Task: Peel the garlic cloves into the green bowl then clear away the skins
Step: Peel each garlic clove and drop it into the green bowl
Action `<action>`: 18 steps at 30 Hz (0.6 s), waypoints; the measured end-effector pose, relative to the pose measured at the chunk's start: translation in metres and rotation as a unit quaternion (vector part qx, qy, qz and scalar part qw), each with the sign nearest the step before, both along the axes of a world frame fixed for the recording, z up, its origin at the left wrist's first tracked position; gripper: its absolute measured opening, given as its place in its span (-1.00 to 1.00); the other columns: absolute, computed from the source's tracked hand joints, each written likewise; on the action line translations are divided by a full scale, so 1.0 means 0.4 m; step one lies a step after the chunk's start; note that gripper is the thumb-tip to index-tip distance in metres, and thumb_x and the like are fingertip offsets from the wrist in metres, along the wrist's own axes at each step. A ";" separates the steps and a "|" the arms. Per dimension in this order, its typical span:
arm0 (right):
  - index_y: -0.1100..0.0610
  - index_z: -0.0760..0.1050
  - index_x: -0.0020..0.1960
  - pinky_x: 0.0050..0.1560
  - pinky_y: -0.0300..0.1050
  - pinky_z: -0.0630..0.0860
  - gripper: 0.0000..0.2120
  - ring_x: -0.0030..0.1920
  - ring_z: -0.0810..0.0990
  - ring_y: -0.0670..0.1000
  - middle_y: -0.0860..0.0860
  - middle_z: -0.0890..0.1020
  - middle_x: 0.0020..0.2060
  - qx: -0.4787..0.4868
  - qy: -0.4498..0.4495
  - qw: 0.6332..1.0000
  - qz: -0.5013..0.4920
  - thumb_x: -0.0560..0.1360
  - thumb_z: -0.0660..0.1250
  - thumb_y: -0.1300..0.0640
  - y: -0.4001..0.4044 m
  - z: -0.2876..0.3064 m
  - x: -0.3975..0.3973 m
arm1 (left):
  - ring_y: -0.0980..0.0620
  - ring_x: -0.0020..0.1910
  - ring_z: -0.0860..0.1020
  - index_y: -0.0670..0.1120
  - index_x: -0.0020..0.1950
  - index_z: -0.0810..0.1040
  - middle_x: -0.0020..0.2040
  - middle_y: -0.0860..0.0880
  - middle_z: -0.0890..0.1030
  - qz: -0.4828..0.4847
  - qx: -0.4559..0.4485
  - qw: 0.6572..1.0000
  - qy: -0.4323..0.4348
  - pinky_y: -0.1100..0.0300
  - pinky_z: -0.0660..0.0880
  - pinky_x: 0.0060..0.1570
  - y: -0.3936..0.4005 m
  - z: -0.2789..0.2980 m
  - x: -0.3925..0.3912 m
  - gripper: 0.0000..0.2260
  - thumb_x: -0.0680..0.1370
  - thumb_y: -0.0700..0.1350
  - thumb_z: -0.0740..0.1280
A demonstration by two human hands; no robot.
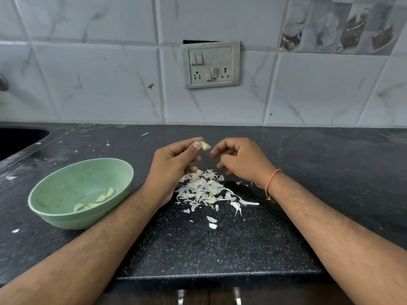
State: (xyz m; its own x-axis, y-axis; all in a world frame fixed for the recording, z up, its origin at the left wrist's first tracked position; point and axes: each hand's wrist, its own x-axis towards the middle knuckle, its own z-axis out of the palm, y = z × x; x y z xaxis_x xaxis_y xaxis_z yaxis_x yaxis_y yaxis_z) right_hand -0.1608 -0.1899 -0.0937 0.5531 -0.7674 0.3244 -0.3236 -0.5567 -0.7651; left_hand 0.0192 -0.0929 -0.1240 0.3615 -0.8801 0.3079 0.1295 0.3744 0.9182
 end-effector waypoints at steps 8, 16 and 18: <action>0.05 0.76 -0.02 -0.26 -0.04 0.65 -0.79 -0.23 0.74 0.00 -0.02 0.77 -0.17 0.036 -0.014 0.998 0.044 0.60 0.47 -0.08 0.016 0.012 -0.013 | 0.05 -0.17 0.64 -0.08 0.21 0.74 0.00 -0.09 0.77 0.079 -0.046 0.989 -0.115 0.23 0.62 -0.28 0.003 -0.001 0.003 -0.82 0.62 -0.16 0.47; 0.18 0.75 0.08 -0.29 -0.03 0.65 -0.77 -0.23 0.72 0.11 0.09 0.78 -0.12 0.087 -0.089 0.987 0.106 0.59 0.50 0.01 0.026 -0.008 0.009 | -0.09 -0.11 0.72 -0.07 0.20 0.76 -0.01 -0.06 0.76 0.059 -0.028 0.983 -0.172 0.13 0.62 -0.27 0.002 -0.004 -0.001 -0.82 0.61 -0.15 0.48; 0.21 0.75 0.08 -0.29 -0.06 0.65 -0.77 -0.22 0.72 0.12 0.12 0.78 -0.10 0.105 -0.101 0.982 0.117 0.58 0.50 0.04 0.023 -0.007 0.008 | -0.09 -0.07 0.73 -0.08 0.20 0.75 -0.01 -0.09 0.77 0.053 -0.024 0.985 -0.162 0.18 0.61 -0.28 0.003 -0.002 -0.003 -0.83 0.61 -0.15 0.48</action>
State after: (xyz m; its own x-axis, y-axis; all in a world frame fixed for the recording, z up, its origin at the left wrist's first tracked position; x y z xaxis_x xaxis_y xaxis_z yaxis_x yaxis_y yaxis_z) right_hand -0.1575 -0.1806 -0.0964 0.6632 -0.6880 0.2946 -0.0349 -0.4216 -0.9061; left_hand 0.0181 -0.0916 -0.1249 0.3262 -0.8244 0.4625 -0.2084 0.4145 0.8859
